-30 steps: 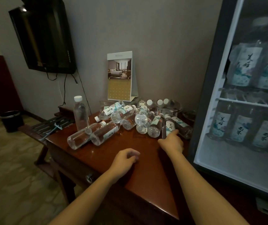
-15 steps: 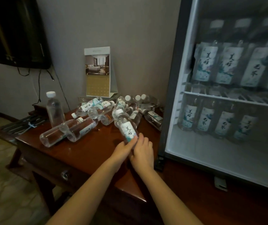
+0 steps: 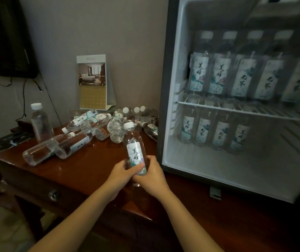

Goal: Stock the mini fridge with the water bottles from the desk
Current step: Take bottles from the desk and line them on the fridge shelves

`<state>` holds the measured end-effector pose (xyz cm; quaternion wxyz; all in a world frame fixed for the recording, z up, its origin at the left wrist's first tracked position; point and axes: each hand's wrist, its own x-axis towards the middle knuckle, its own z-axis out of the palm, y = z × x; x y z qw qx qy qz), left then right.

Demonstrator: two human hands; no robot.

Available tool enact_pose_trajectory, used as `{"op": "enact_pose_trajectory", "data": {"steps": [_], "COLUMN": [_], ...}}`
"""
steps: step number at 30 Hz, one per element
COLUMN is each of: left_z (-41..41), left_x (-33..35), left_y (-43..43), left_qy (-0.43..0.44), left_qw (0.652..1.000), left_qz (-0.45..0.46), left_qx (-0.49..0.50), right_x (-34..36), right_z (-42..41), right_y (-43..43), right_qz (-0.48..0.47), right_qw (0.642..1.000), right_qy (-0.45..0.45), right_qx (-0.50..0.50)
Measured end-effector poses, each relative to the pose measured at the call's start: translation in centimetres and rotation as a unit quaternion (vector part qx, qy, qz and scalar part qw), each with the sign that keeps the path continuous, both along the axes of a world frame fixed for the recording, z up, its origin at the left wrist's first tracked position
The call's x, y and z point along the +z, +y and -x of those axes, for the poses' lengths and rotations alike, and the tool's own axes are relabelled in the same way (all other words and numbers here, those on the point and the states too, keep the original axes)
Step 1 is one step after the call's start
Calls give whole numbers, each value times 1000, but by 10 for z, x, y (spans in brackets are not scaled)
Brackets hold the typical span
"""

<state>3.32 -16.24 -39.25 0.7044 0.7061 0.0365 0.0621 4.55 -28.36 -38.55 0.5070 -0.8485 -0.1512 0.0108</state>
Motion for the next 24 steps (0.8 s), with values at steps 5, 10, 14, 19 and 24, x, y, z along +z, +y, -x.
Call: {"op": "enact_pose_trajectory", "data": {"steps": [5, 10, 14, 19, 24], "left_z": [5, 4, -7, -27, -43], "left_x": [9, 15, 23, 39, 50], "left_y": [-27, -70, -108, -162, -210], "left_qy": [-42, -99, -129, -131, -150], "left_qw": [999, 993, 987, 978, 967], "left_qz": [0, -25, -56, -77, -115], "left_qx": [-23, -53, -74, -142, -170], "right_x": [21, 20, 12, 9, 13], "right_z": [14, 25, 28, 16, 0], "right_y": [-37, -80, -113, -153, -187], "right_qz": [-52, -82, -90, -95, -127], "right_qw": [998, 995, 986, 966, 948], "right_qy": [-25, -51, -108, -138, -149], "right_qx": [37, -8, -89, -199, -252]}}
